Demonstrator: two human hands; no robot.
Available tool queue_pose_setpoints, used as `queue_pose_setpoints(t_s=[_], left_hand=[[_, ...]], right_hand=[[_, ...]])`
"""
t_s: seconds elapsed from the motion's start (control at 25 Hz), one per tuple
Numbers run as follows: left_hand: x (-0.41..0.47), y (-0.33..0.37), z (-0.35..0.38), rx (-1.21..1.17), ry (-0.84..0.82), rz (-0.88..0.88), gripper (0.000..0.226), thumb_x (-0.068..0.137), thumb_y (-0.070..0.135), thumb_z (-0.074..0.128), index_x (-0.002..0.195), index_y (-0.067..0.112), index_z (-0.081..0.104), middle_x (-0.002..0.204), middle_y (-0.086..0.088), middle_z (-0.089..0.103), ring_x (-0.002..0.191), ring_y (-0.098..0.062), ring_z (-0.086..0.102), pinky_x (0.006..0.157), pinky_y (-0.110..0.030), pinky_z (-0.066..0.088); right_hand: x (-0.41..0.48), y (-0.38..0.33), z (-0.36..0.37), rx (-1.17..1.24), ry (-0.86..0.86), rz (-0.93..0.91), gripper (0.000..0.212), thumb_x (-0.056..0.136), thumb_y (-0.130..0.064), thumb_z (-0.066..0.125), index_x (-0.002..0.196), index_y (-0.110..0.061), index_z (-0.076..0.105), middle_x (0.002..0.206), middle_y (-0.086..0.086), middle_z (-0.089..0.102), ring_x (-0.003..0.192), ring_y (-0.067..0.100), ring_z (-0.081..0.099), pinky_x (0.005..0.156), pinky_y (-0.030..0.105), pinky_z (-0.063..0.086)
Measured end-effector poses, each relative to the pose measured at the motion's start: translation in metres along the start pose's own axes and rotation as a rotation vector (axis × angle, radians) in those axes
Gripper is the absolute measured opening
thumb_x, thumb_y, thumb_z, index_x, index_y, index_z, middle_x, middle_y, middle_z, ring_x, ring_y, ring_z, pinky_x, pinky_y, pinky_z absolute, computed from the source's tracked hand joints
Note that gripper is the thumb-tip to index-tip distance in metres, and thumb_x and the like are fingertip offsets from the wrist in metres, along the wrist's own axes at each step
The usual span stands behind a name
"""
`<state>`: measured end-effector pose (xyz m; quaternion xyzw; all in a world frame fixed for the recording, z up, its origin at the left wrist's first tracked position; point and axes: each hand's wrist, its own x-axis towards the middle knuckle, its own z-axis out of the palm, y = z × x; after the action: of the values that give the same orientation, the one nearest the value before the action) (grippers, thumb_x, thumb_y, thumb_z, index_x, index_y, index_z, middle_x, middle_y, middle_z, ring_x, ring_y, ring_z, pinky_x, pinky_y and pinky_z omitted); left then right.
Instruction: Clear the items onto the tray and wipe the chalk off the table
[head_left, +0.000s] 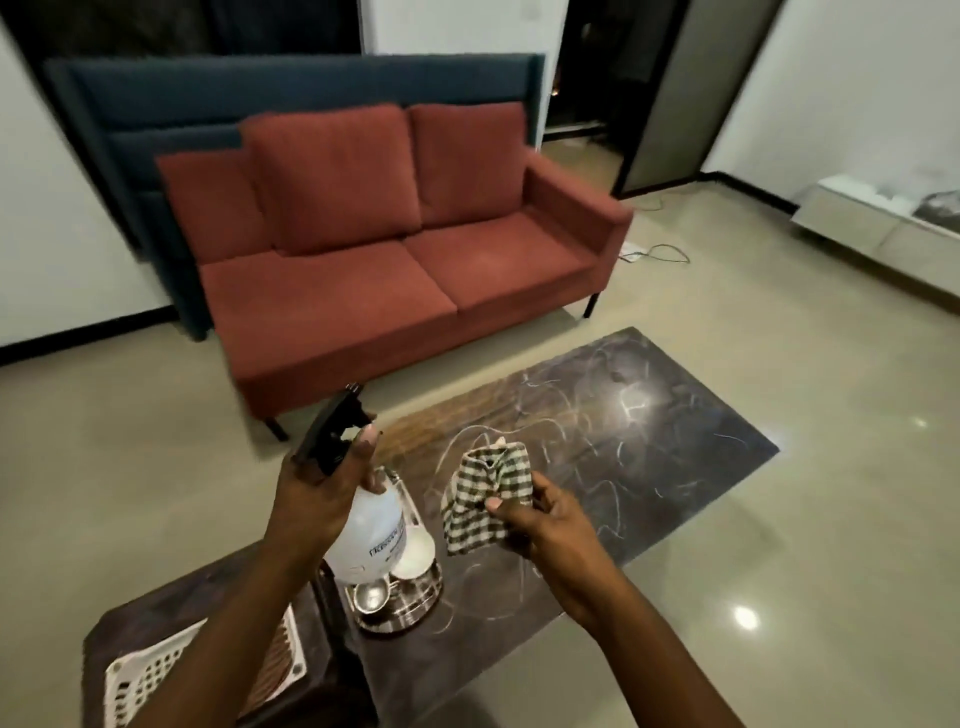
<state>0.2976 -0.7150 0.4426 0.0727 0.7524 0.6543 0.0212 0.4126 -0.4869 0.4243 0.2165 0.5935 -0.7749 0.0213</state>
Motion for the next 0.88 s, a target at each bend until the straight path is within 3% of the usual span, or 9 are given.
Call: queue_pose_setpoints(t_s=[0.08, 0.16, 0.24, 0.4, 0.48, 0.6, 0.76, 0.88], left_hand=[[-0.004, 0.020, 0.063, -0.007, -0.108, -0.023, 0.026, 0.095, 0.051, 0.073, 0.112, 0.032, 0.076, 0.061, -0.012, 0.068, 0.067, -0.040, 0.072, 0.087, -0.058, 0.059], [-0.007, 0.032, 0.130, 0.020, -0.176, -0.031, 0.044, 0.089, 0.067, 0.070, 0.111, 0.029, 0.076, 0.064, -0.012, 0.070, 0.071, -0.042, 0.070, 0.089, -0.065, 0.057], [-0.013, 0.045, 0.196, 0.032, -0.220, -0.021, 0.045, 0.089, 0.070, 0.067, 0.108, 0.029, 0.076, 0.070, -0.016, 0.073, 0.075, -0.044, 0.069, 0.089, -0.066, 0.055], [-0.016, 0.072, 0.299, -0.021, -0.244, -0.035, 0.023, 0.101, 0.052, 0.064, 0.118, 0.042, 0.076, 0.081, -0.030, 0.067, 0.077, -0.022, 0.068, 0.081, -0.045, 0.050], [-0.010, 0.085, 0.340, -0.019, -0.257, -0.028, 0.019, 0.102, 0.046, 0.065, 0.115, 0.039, 0.077, 0.083, -0.022, 0.073, 0.073, -0.017, 0.068, 0.082, -0.041, 0.050], [0.007, 0.091, 0.393, 0.007, -0.262, -0.041, 0.015, 0.102, 0.038, 0.068, 0.105, 0.029, 0.080, 0.082, -0.005, 0.081, 0.059, -0.013, 0.069, 0.071, -0.034, 0.052], [0.046, 0.081, 0.484, -0.110, -0.080, -0.138, 0.019, 0.099, 0.040, 0.071, 0.105, 0.023, 0.077, 0.086, -0.013, 0.081, 0.061, -0.015, 0.071, 0.064, -0.030, 0.055], [0.111, 0.072, 0.569, -0.250, 0.124, -0.212, 0.035, 0.097, 0.045, 0.073, 0.120, 0.019, 0.071, 0.093, -0.005, 0.079, 0.078, -0.022, 0.076, 0.068, -0.031, 0.056]], right_hand=[[-0.024, -0.010, -0.069, 0.054, 0.072, -0.008, 0.035, 0.097, -0.006, 0.070, 0.131, -0.011, 0.069, 0.121, 0.014, 0.079, 0.111, 0.029, 0.076, 0.086, 0.034, 0.062], [-0.041, -0.020, -0.140, 0.078, 0.159, -0.027, 0.033, 0.098, -0.008, 0.069, 0.131, -0.009, 0.070, 0.119, 0.015, 0.079, 0.109, 0.031, 0.077, 0.086, 0.037, 0.062], [-0.055, -0.030, -0.205, 0.077, 0.240, -0.062, 0.030, 0.099, -0.010, 0.068, 0.129, -0.009, 0.072, 0.115, 0.014, 0.080, 0.108, 0.032, 0.078, 0.090, 0.042, 0.063], [-0.074, -0.055, -0.308, 0.007, 0.340, -0.120, 0.025, 0.101, -0.013, 0.068, 0.126, -0.013, 0.074, 0.112, 0.009, 0.082, 0.105, 0.028, 0.079, 0.092, 0.043, 0.063], [-0.072, -0.070, -0.356, -0.003, 0.383, -0.148, 0.025, 0.101, -0.013, 0.068, 0.125, -0.014, 0.074, 0.112, 0.009, 0.082, 0.106, 0.028, 0.079, 0.096, 0.047, 0.061], [-0.050, -0.083, -0.410, 0.003, 0.440, -0.159, 0.024, 0.101, -0.011, 0.067, 0.124, -0.010, 0.074, 0.110, 0.012, 0.082, 0.104, 0.031, 0.079, 0.098, 0.051, 0.060], [0.007, -0.100, -0.470, 0.032, 0.463, -0.117, 0.023, 0.100, -0.009, 0.068, 0.123, -0.012, 0.074, 0.109, 0.015, 0.082, 0.103, 0.034, 0.079, 0.092, 0.047, 0.061], [0.066, -0.114, -0.512, -0.006, 0.450, -0.069, 0.026, 0.100, -0.010, 0.069, 0.126, -0.013, 0.073, 0.110, 0.014, 0.082, 0.104, 0.035, 0.079, 0.093, 0.048, 0.061]])
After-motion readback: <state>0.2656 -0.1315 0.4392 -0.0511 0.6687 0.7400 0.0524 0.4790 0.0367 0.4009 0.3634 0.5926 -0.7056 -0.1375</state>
